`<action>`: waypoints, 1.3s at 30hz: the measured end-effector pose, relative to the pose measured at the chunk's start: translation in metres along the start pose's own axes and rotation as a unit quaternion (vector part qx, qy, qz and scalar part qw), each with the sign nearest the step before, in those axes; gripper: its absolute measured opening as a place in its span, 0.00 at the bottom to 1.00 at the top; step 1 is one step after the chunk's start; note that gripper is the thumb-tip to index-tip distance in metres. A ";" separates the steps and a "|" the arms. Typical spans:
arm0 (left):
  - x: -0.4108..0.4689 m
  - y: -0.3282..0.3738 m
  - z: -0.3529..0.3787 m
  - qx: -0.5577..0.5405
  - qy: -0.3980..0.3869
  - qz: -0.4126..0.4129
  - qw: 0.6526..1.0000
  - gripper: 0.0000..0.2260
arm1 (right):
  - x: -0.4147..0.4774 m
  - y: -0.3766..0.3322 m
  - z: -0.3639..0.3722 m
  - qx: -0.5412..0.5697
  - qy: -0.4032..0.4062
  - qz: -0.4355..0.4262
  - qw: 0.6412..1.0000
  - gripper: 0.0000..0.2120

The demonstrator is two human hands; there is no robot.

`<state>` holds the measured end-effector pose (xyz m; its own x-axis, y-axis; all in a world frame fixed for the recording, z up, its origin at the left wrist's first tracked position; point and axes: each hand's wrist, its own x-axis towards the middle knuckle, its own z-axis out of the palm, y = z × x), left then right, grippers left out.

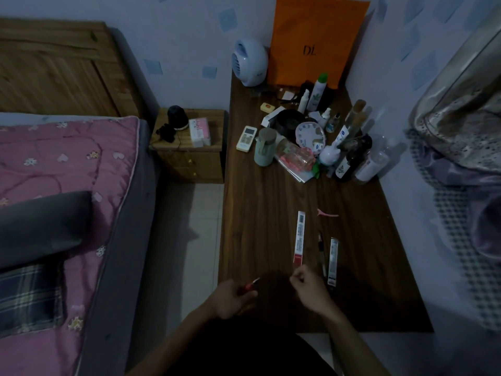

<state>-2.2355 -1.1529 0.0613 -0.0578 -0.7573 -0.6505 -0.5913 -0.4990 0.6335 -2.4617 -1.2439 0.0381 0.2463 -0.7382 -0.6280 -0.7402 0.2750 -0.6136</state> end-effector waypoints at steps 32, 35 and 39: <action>0.014 0.019 0.089 -0.073 0.182 -0.086 0.977 0.23 | 0.028 0.051 -0.019 -0.104 0.055 -0.098 0.988 0.04; 0.017 0.027 0.085 -0.053 0.186 -0.062 0.979 0.24 | 0.015 0.024 -0.022 0.059 -0.019 -0.089 0.994 0.04; 0.020 0.043 0.078 -0.034 0.195 -0.012 0.980 0.24 | -0.001 -0.004 -0.019 0.184 -0.110 -0.074 0.974 0.01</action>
<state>-2.3247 -1.1564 0.0424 0.2743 -0.8419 -0.4647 -0.5332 -0.5353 0.6551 -2.4708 -1.2558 0.0500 0.4919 -0.6475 -0.5820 -0.4226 0.4069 -0.8098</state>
